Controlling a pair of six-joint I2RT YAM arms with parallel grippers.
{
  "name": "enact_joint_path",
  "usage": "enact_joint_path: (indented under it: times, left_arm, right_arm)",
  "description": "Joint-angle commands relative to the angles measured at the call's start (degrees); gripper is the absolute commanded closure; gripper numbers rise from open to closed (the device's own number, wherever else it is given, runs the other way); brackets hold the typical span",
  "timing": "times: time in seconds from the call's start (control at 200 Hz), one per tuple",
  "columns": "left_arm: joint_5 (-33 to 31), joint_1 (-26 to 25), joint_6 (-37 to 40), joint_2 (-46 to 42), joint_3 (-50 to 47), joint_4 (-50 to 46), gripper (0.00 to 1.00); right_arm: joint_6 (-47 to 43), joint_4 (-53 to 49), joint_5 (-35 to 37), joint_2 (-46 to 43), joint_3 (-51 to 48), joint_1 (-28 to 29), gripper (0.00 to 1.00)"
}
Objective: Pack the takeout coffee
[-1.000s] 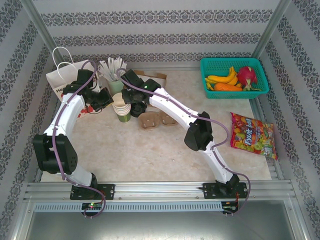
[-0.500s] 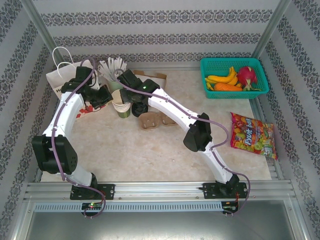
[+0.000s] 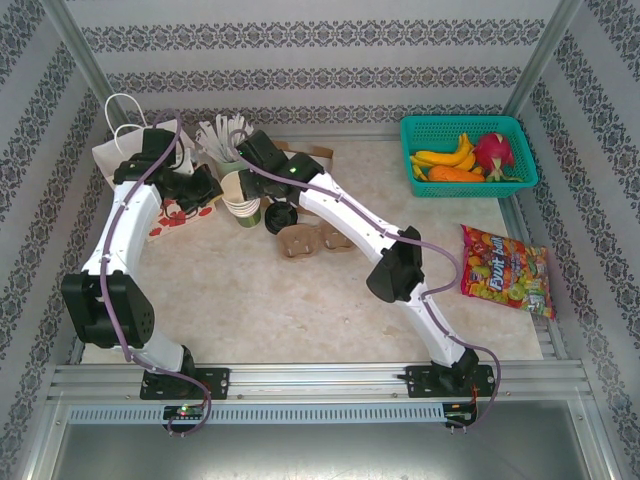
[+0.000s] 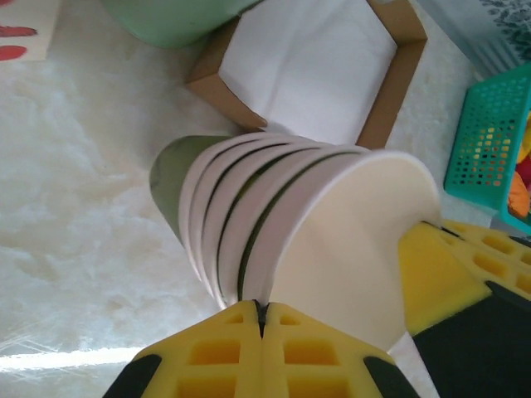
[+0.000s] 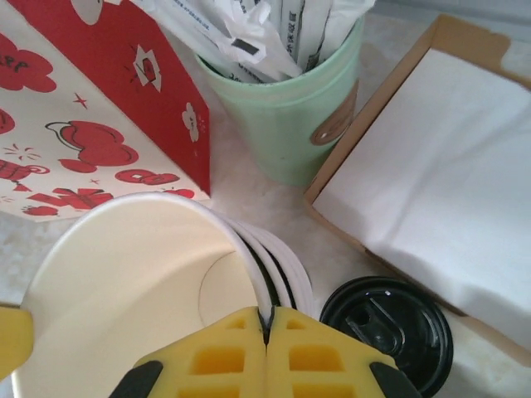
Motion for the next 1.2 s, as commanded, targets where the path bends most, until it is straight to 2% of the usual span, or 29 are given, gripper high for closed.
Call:
enact_joint_path:
  times: [0.0, 0.03, 0.06, 0.08, 0.105, 0.15, 0.165, 0.185, 0.23, 0.25, 0.32, 0.41, 0.49, 0.58, 0.689, 0.814, 1.014, 1.194]
  left_arm:
    - [0.03, 0.54, 1.98, -1.03, 2.01, -0.54, 1.00]
    - [-0.49, 0.56, 2.40, -0.83, 2.26, -1.01, 1.00]
    - [-0.44, 0.56, 2.76, -0.75, 2.52, -1.54, 1.00]
    - [-0.45, 0.56, 2.93, -0.77, 2.69, -1.85, 1.00]
    - [-0.37, 0.56, 3.01, -0.74, 2.66, -2.01, 1.00]
    - [-0.13, 0.56, 3.17, -0.95, 2.37, -1.88, 0.96]
    - [-0.18, 0.52, 3.20, -1.04, 2.29, -1.74, 0.95]
    - [-0.28, 0.55, 3.49, -1.10, 2.33, -1.72, 0.92]
    - [-0.40, 0.56, 4.21, -1.33, 2.48, -1.72, 0.87]
    - [-0.39, 0.56, 4.55, -1.52, 2.39, -1.58, 0.84]
    - [-0.98, 0.64, 5.87, -2.58, 1.75, -0.50, 0.69]
    - [-2.45, 0.85, 7.48, -3.79, 0.81, 0.47, 0.58]
    - [-4.00, 1.03, 8.51, -4.43, 0.18, 0.82, 0.52]
    - [-5.22, 1.16, 8.30, -5.25, -0.63, 1.12, 0.42]
    - [-5.91, 1.17, 7.74, -7.70, -1.71, 2.32, 0.23]
    - [-10.14, 1.23, 6.06, -11.07, -2.31, 2.55, 0.00]
    - [-17.90, 1.18, 3.13, -14.16, -2.45, 0.65, 0.00]
    - [-16.39, 0.77, -0.35, -16.52, -3.98, 0.31, 0.00]
  right_arm:
    - [1.87, -0.69, -10.14, 1.12, 4.58, -0.77, 1.00]
    - [1.50, 0.42, -5.85, 0.05, 2.17, -0.52, 1.00]
    - [-0.95, 1.35, 3.42, -1.02, -0.18, 0.72, 1.00]
    - [-2.47, 1.92, 6.42, -1.52, -1.16, 1.15, 1.00]
    - [-2.31, 1.98, 3.55, -1.77, -1.33, 0.83, 1.00]
    - [0.18, 4.47, -13.92, -1.80, -2.27, -1.51, 1.00]
    - [1.63, 4.55, -16.32, -1.57, -2.18, -1.96, 1.00]
    - [2.84, 3.21, -14.92, -1.45, -1.61, -2.16, 1.00]
    - [0.17, 1.74, -1.72, -2.13, -2.11, -0.69, 1.00]
    - [-0.67, 2.10, 0.40, -2.57, -2.80, -0.39, 1.00]
    - [1.99, 3.82, -11.01, -2.76, -3.35, -2.10, 1.00]
    - [-1.46, 0.55, -2.28, -1.81, -0.81, -0.58, 1.00]
    - [-0.20, 0.49, -5.45, -1.20, -0.83, -1.32, 1.00]
    - [-0.20, 0.68, -5.19, -1.29, -0.79, -1.15, 1.00]
    - [-0.09, 2.06, -6.16, -2.69, -0.63, -1.07, 1.00]
    - [-1.26, 2.51, -5.21, -6.26, -1.39, -0.99, 1.00]
    - [-3.25, 7.28, -2.76, -16.87, -11.98, -0.81, 1.00]
    - [-3.30, 11.24, -0.03, -28.68, -27.29, -0.69, 1.00]
